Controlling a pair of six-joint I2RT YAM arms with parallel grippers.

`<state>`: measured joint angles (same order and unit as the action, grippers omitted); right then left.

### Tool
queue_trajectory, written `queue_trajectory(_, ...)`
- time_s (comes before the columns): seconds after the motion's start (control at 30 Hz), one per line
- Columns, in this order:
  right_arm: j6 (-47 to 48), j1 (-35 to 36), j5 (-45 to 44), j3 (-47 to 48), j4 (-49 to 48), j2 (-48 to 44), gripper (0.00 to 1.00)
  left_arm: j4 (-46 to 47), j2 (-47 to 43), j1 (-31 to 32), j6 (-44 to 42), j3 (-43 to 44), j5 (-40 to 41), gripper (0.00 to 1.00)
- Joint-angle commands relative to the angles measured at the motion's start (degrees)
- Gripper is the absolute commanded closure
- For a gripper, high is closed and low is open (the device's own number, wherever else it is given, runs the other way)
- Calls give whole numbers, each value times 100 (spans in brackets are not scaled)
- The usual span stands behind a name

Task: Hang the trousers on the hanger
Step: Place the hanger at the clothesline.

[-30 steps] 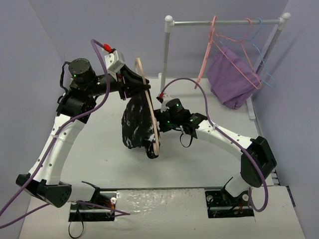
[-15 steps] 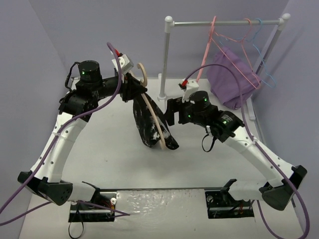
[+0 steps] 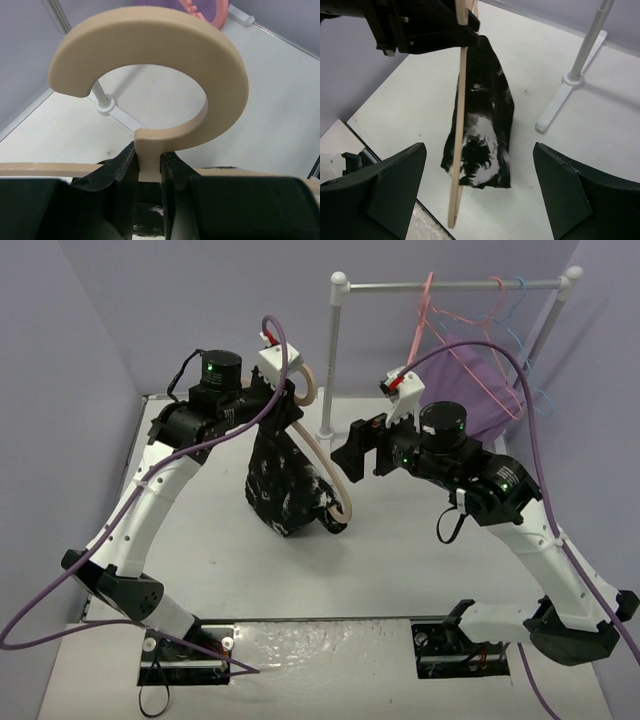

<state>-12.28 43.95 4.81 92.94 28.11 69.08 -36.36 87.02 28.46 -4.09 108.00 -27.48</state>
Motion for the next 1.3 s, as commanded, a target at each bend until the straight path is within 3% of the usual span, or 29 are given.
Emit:
queue_trajectory(0.0,261,135,157,317,-240,487,18,560,-168,230,39,774,414,100)
queue_trajectory(0.23,385,334,-181,641,-282,1021,30,504,-16,371,226,1169,595,100)
queue_trajectory(0.57,402,386,-174,831,-333,1151,78,540,157,423,346,1399,612,100)
queue_trajectory(0.67,393,395,-240,831,-342,1126,99,584,175,424,338,1366,595,100)
queue_trajectory(0.9,368,395,-601,771,-349,848,100,896,-53,424,544,919,616,100)
queue_trajectory(0.97,360,395,-669,786,-342,778,100,942,-133,424,524,829,628,87)
queue_trajectory(1.03,336,395,-779,860,-342,677,100,1150,-299,424,521,471,680,53)
queue_trajectory(1.13,318,395,-948,974,-328,560,100,1416,-679,424,528,-39,856,28)
queue_trajectory(1.2,302,395,-1056,1028,-306,506,100,1491,-932,418,520,-386,1113,15)
queue_trajectory(1.27,277,393,-1164,1078,-250,460,100,1465,-1113,424,487,-612,1311,12)
